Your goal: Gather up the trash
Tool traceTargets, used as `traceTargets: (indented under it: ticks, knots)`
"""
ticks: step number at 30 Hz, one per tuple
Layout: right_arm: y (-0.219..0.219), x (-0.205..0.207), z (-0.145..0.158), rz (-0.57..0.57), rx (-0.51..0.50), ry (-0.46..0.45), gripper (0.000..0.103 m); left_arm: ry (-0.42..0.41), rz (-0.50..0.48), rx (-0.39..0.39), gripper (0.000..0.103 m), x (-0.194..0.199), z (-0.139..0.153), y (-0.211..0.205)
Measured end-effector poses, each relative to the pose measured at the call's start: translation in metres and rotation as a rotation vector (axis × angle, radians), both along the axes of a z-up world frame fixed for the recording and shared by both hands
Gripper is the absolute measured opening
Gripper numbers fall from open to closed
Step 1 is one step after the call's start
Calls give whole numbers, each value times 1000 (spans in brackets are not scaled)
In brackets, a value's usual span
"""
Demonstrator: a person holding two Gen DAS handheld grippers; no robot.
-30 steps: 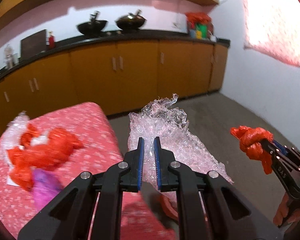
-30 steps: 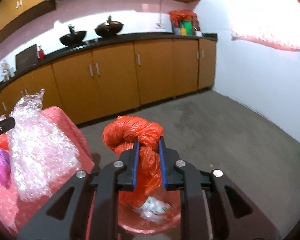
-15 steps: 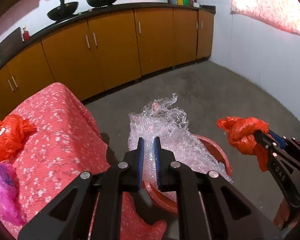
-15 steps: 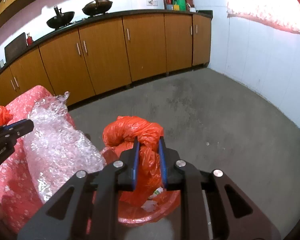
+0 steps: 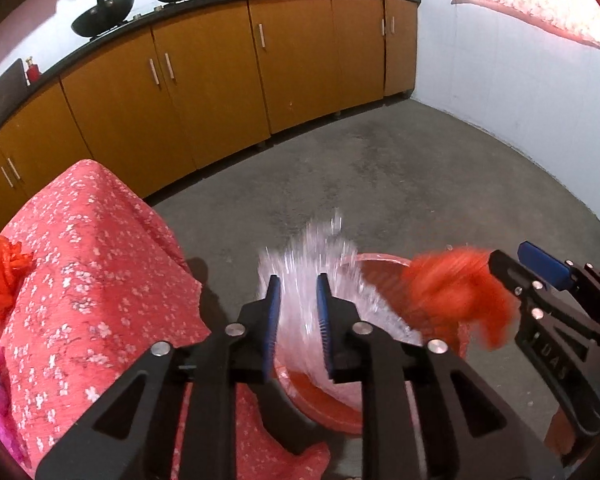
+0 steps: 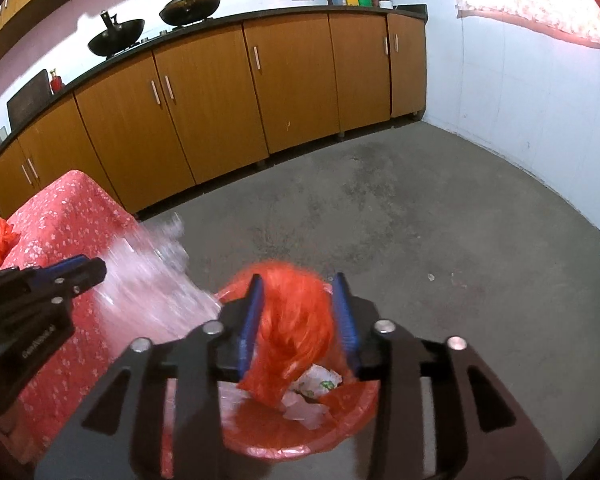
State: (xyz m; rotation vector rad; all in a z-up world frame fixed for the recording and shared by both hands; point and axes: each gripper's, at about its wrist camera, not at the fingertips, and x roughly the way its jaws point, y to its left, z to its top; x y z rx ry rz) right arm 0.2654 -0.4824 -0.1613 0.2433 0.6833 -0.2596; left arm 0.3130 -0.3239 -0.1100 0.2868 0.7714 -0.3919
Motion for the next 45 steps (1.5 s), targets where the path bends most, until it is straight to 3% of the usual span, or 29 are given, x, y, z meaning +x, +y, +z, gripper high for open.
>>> traceTargets:
  ticks: [10, 25, 33, 40, 45]
  knots:
    - [-2, -6, -1, -22, -8, 15, 40, -3, 24, -52, 27, -3, 12, 11]
    - [58, -5, 50, 83, -44, -57, 40, -77, 127, -135, 29, -20, 57, 91]
    - [136, 13, 92, 238, -33, -121, 40, -204, 257, -173, 39, -42, 101, 207]
    - [240, 39, 118, 438, -27, -157, 44, -286, 553, -123, 48, -40, 113, 349]
    - [311, 71, 129, 539, -13, -167, 46, -294, 676, -91, 53, -21, 106, 413]
